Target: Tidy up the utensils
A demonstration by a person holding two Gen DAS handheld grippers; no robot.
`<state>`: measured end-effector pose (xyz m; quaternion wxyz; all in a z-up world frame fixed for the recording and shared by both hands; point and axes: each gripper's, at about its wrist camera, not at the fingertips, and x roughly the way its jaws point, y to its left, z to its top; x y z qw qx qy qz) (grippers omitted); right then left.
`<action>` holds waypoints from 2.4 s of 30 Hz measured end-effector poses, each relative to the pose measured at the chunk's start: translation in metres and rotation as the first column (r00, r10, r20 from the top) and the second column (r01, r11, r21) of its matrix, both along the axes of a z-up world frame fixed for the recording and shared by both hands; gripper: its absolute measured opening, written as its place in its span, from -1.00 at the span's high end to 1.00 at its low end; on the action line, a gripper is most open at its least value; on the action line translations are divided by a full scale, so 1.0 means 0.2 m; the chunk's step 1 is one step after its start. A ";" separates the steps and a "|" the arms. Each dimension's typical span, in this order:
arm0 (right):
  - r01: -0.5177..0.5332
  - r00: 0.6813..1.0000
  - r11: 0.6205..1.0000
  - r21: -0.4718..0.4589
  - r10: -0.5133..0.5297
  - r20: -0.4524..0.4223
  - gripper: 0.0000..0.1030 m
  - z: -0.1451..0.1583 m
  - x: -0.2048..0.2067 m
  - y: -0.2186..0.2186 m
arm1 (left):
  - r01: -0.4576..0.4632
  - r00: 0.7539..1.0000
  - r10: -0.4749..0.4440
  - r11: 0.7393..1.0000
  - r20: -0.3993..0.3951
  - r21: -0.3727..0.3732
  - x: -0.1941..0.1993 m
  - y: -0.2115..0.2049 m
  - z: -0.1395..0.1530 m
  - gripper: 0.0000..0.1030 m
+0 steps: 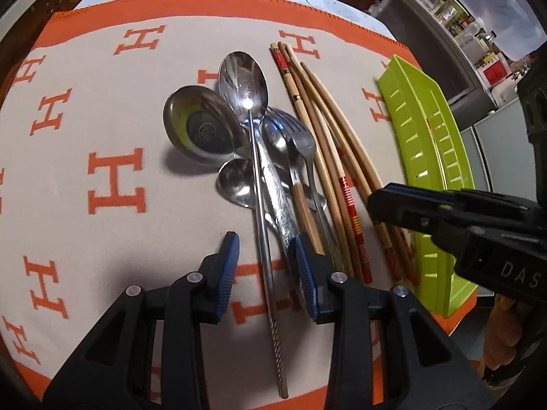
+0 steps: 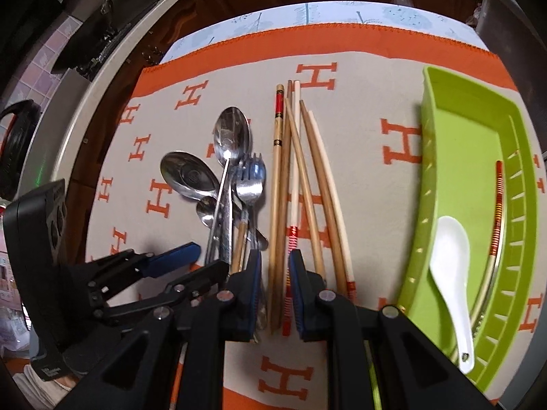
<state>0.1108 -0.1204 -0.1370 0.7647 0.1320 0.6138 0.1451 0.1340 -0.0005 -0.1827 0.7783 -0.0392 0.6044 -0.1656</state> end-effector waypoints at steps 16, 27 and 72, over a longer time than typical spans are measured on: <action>0.010 1.000 0.998 0.066 -0.009 -0.018 0.52 -0.13 0.21 0.07 | -0.086 0.996 0.085 0.992 -0.019 -0.091 -0.03 0.19 0.02 0.93; -0.044 0.999 0.999 -0.001 0.044 0.030 0.59 -0.14 0.19 0.15 | -0.099 0.995 0.097 0.989 -0.024 -0.112 -0.05 0.23 0.03 0.93; 0.151 0.979 0.981 0.124 -0.166 0.120 0.97 0.11 -0.09 -0.15 | -0.098 0.995 0.102 0.987 0.022 -0.124 -0.16 0.31 0.15 0.93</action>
